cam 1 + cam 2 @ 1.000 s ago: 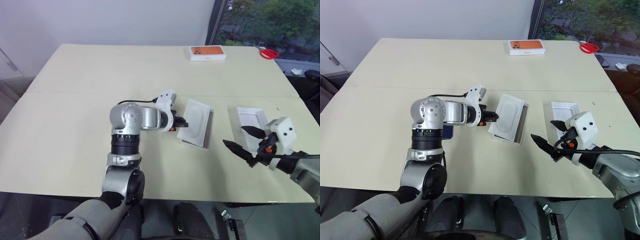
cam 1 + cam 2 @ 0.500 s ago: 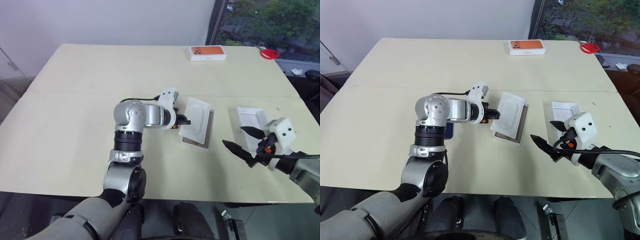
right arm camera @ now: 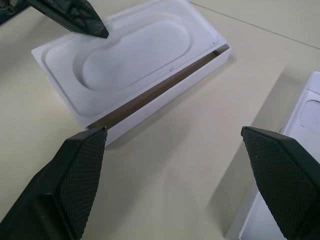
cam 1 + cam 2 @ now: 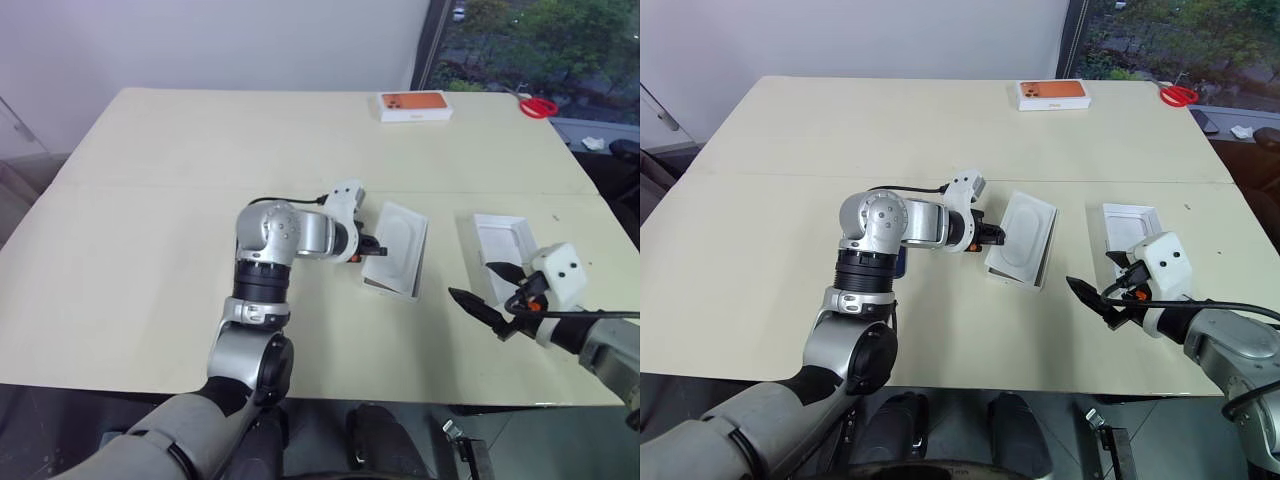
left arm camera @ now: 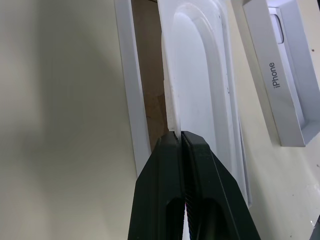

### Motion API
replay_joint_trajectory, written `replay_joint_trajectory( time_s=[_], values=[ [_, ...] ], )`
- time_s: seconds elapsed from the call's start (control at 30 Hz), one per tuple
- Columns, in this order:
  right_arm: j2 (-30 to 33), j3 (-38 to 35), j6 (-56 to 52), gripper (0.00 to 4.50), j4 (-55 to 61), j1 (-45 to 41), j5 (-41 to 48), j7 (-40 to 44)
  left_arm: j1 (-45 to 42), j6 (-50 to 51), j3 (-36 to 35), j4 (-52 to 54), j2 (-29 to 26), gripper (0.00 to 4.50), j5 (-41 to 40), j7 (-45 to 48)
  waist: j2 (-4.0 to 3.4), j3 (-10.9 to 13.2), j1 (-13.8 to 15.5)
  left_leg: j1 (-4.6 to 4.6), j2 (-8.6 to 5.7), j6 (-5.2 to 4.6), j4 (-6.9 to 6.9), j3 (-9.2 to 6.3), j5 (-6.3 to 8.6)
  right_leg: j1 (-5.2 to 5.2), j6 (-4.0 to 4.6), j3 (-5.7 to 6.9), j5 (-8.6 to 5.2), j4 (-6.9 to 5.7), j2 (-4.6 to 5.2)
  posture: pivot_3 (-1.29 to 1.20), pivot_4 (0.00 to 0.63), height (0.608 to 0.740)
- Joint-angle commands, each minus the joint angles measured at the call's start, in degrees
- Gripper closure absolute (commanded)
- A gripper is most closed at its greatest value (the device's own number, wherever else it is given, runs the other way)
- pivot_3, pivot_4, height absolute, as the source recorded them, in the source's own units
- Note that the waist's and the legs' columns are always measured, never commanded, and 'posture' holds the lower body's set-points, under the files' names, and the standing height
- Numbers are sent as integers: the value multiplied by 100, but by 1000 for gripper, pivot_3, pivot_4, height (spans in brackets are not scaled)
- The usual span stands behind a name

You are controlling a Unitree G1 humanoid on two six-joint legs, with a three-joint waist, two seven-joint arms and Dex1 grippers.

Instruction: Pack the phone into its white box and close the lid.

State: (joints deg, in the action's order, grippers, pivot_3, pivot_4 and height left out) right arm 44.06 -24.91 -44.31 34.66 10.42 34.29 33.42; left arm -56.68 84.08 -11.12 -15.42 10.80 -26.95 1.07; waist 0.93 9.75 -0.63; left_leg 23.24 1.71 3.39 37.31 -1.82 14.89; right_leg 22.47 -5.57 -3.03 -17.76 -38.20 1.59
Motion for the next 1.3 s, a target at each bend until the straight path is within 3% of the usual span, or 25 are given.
replay_joint_trajectory(
  time_s=[0.03, 0.17, 0.47, 0.7, 0.73, 0.83, 0.9, 1.03, 1.13, 1.3],
  values=[
    [63, -72, 64, 0, 157, 12, -34, 29, -163, -50, 68, 83, 550, 4428, -146, 80, 0, 0, 0, 0, 0, 0, 0, 0, 0, 0, 0, 0, 0, 0, 0, 0, 150, 740],
    [47, -55, 71, 0, 173, 13, -61, 40, -145, -7, 103, 122, 525, 4428, -223, 161, 0, 0, 0, 0, 0, 0, 0, 0, 0, 0, 0, 0, 0, 0, 0, 0, 150, 740],
    [47, 45, 53, 0, 194, -88, -46, 28, -20, 231, 22, 409, 324, 27, -371, 310, 0, 0, -4, 0, 0, 0, 0, 0, 0, 0, 0, 0, 0, 0, 0, 0, 150, 740],
    [-43, 442, -161, 0, 163, -777, 65, -209, 195, 288, -82, 1251, -613, 27, -561, 801, -1, 0, -29, -2, 1, 4, -2, -1, -2, 1, 0, -1, 0, -1, -1, 0, 150, 740],
    [-67, 517, -204, 245, 118, -906, 74, -247, 254, 185, -3, 1363, -792, 3, -565, 921, -2, -1, -51, -4, 1, 7, -5, 0, -4, 2, 0, -2, 0, -2, -2, 0, 150, 740],
    [-130, 1011, -586, 1287, -197, -1529, -104, -566, 754, -838, 734, 1830, -1848, 0, -300, 1677, -6, -2, -64, -11, 4, 19, -16, 0, -10, 3, 1, -4, 0, -7, -4, 0, 150, 740],
    [-175, 1403, -817, 2337, -377, -1959, -234, -738, 1146, -1690, 1244, 2035, -2538, 0, -2, 2180, -9, -4, -51, -19, 6, 45, -21, 7, -25, 3, 2, -12, 1, -8, -4, 0, 150, 740],
    [-492, 1967, -1126, 4355, -653, -2690, -456, -1093, 1800, -3098, 1677, 2280, -3329, 0, 357, 2988, -5, -1, 31, -1, 4, 41, -16, 2, -23, 11, 3, -2, 0, -4, 6, 0, 150, 740],
    [-787, 2548, -1263, 4436, -1216, -3319, -948, -1494, 2462, -4425, 1827, 2551, -3880, 0, 668, 3704, -5, -1, 6, 14, 0, 28, -6, 4, -16, 19, 4, -2, 1, 2, 15, 0, 150, 740],
    [-1107, 2945, -1273, 4436, -2152, -3926, -1519, -1786, 3117, -5435, 1764, 2707, -4372, 0, 740, 4434, -5, -1, -4, 14, 3, 24, -9, 6, -14, 23, 5, 0, 1, -1, 12, 0, 150, 740]
  ],
)
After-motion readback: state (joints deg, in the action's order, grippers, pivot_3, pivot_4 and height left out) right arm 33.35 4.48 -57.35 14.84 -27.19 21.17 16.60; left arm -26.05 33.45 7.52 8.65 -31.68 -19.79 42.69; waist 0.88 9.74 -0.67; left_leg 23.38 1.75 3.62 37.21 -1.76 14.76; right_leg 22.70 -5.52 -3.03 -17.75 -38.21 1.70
